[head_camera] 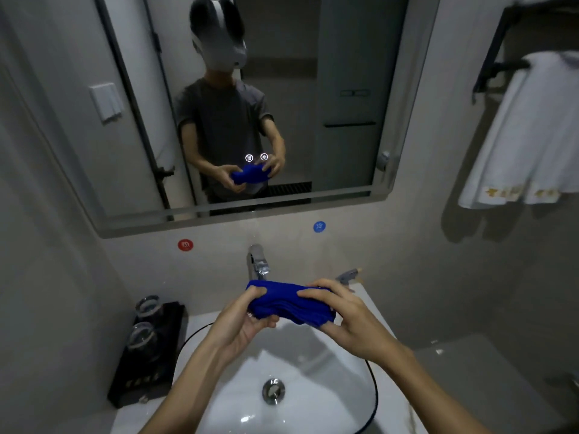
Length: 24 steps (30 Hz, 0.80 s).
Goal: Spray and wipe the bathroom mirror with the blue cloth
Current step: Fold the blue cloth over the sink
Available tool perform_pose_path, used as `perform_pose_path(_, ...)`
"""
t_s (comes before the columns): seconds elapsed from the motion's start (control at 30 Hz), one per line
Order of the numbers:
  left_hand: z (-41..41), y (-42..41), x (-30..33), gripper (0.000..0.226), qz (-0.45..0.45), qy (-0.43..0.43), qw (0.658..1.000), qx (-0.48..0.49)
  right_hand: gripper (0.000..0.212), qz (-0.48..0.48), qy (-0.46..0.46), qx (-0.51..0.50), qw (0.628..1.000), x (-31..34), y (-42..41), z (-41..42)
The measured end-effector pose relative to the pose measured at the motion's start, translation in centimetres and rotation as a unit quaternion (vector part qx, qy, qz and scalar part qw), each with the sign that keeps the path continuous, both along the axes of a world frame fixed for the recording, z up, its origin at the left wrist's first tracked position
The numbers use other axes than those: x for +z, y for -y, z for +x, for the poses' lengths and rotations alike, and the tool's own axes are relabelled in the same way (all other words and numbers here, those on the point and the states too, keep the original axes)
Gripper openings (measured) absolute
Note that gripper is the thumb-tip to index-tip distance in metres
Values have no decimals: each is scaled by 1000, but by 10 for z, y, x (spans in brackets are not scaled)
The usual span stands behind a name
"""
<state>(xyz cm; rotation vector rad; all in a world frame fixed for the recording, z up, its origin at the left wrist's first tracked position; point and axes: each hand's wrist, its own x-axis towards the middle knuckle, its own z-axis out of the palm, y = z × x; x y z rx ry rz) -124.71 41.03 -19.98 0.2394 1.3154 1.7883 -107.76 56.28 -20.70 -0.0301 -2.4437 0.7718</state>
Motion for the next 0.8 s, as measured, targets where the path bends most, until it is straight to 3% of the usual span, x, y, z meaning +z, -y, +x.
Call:
perform_pose_path(0.1,23,-17,0,42,2,13,1000,-18,39,-135,2,4,991,1,-26,14)
perform_pose_path(0.2,50,-36,3,55,5,19,998,-54,32,-318,19,5,948,7,-52,29)
perform_pose_path(0.33,83,-59,8,64,14,20,999,-35,27,-436,17,20,899,13,-82,42)
perform_pose_path(0.8,114,-94,2,50,9,20,999,24,34,-603,84,64,790,5,-121,60)
